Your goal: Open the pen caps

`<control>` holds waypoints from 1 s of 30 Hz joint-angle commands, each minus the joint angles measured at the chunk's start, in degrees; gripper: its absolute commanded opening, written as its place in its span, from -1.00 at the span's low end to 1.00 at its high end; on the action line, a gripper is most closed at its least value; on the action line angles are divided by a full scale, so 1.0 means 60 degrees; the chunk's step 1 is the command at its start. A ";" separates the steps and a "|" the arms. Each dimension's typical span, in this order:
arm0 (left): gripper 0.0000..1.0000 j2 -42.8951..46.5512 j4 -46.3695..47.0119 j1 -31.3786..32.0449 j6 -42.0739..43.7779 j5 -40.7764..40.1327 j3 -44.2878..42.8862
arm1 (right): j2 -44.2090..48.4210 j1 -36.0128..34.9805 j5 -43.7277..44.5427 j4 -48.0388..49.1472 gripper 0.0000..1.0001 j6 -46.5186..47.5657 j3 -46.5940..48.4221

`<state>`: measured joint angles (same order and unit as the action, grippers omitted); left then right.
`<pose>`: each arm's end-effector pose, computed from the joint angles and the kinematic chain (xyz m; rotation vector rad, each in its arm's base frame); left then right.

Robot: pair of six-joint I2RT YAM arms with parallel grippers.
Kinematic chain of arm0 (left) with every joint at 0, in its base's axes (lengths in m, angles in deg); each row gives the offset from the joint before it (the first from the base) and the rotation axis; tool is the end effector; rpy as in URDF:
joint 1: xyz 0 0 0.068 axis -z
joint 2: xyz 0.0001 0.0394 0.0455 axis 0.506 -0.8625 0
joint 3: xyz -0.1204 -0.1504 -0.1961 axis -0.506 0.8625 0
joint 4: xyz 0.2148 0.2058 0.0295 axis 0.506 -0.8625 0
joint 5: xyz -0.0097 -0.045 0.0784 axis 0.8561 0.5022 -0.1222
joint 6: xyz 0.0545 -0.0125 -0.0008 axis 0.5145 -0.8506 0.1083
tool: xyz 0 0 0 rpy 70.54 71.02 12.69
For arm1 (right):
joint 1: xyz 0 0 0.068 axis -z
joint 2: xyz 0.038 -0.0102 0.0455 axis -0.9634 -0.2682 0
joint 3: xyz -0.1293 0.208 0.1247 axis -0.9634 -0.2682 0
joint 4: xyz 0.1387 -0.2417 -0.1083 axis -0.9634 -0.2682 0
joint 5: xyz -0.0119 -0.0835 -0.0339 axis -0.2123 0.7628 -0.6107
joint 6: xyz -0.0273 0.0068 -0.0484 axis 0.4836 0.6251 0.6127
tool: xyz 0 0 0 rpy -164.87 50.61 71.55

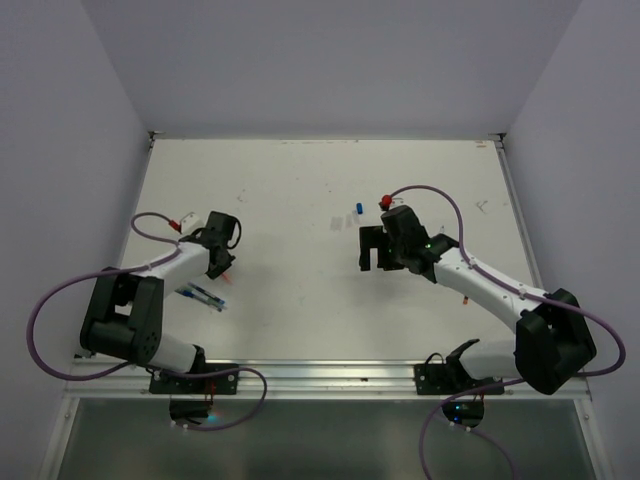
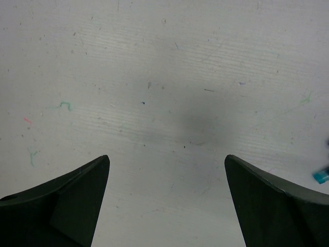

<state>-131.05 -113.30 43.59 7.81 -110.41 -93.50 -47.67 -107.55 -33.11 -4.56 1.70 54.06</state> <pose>0.2752 -0.0467 0.1245 -1.0670 2.3261 0.2074 0.2584 0.1635 0.2069 -0.1136 2.4695 0.3179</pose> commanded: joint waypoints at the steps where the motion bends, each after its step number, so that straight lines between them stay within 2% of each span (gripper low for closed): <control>1: -1.00 -0.0307 0.0726 -0.0045 0.0356 0.0563 -0.0124 | 0.0356 -0.0035 0.0242 0.0109 0.97 0.0166 -0.0131; 6: -1.00 0.0117 0.1532 0.0042 0.1762 0.1910 -0.0549 | 0.0239 -0.0020 0.0125 0.0080 0.97 0.0181 -0.0043; 10: -1.00 0.1402 0.3037 0.0481 0.2496 0.3358 0.0090 | 0.0136 -0.0035 -0.1279 0.1160 0.97 0.0152 -0.0320; 11: -1.00 0.1727 0.4420 0.0540 0.2555 0.4334 0.0370 | 0.0195 -0.0035 -0.1963 0.1454 0.98 0.0064 -0.0438; 14: -1.00 0.2680 0.7029 0.0877 0.2031 0.5861 0.1409 | 0.0487 -0.0035 -0.3282 0.3021 0.97 -0.0506 -0.1082; 15: -1.00 0.2769 0.7418 0.0979 0.1941 0.6026 0.1515 | 0.0546 -0.0020 -0.3637 0.3677 0.97 -0.0711 -0.1214; 17: -1.00 0.2828 0.8063 0.1389 0.1881 0.6058 0.1516 | 0.0532 -0.0035 -0.4150 0.4236 0.90 -0.0902 -0.1391; 21: -1.00 0.2668 0.8973 0.2181 0.1414 0.5925 0.1530 | 0.0386 -0.0035 -0.4898 0.5132 0.60 -0.1341 -0.1450; 24: -1.00 0.2390 0.9632 0.2575 0.0930 0.5838 0.1618 | 0.0502 -0.0049 -0.5119 0.6358 0.54 -0.1911 -0.1770; 30: -1.00 0.2184 0.9809 0.3396 0.0286 0.4754 0.1530 | 0.0430 -0.0181 -0.4988 0.8002 0.42 -0.2821 -0.2167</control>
<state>-117.68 -60.19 62.01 12.92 -78.67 -84.53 -45.74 -107.92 -61.57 33.29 -11.22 41.78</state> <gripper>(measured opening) 0.034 0.719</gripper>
